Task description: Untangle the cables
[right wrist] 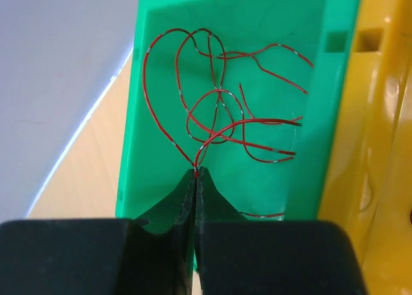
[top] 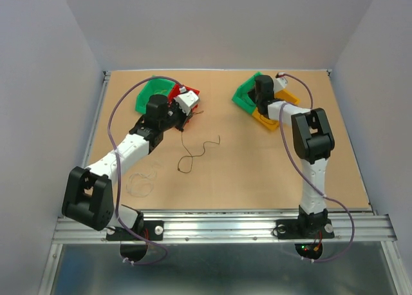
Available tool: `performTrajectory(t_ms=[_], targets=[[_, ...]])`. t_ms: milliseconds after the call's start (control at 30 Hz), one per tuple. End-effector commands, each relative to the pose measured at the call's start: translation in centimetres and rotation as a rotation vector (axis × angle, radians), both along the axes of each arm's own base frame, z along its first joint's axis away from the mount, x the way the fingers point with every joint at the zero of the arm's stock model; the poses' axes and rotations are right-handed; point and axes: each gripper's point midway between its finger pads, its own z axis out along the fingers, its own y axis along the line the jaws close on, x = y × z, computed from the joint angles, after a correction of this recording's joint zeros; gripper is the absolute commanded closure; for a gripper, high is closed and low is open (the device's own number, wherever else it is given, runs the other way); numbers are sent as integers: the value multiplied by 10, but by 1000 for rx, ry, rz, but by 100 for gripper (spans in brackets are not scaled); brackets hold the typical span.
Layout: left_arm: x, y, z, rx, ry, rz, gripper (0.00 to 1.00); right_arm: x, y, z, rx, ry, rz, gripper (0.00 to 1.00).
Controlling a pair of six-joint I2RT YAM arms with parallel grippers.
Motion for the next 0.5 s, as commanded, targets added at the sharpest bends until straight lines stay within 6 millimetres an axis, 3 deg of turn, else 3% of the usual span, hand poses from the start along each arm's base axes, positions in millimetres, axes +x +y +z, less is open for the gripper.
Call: performTrajectory(t_ms=[0,100,133,200,233,267,300,467], targets=[[9,-6,29,-34,-65,-16,100,15,-6,13,-195,29,-41,99],[10,-5,28,-33,-62,-13,100,14,-6,8,-302,65,-73,99],[10,-5,28,-33,-64,-13,100,23,-3,21,-317,44,-85,99],[9,-6,28,-33,-63,-16,100,23,0,3,-407,114,-77,99],[9,-6,28,-35,-61,-17,100,26,2,16,-419,106,-81,99],[10,-5,27,-33,-59,-14,100,28,4,4,-448,131,-75,98],[10,-6,27,-33,-59,-17,100,33,6,16,-475,121,-85,97],[10,-7,24,-28,-49,-21,100,38,9,8,-533,147,-69,96]])
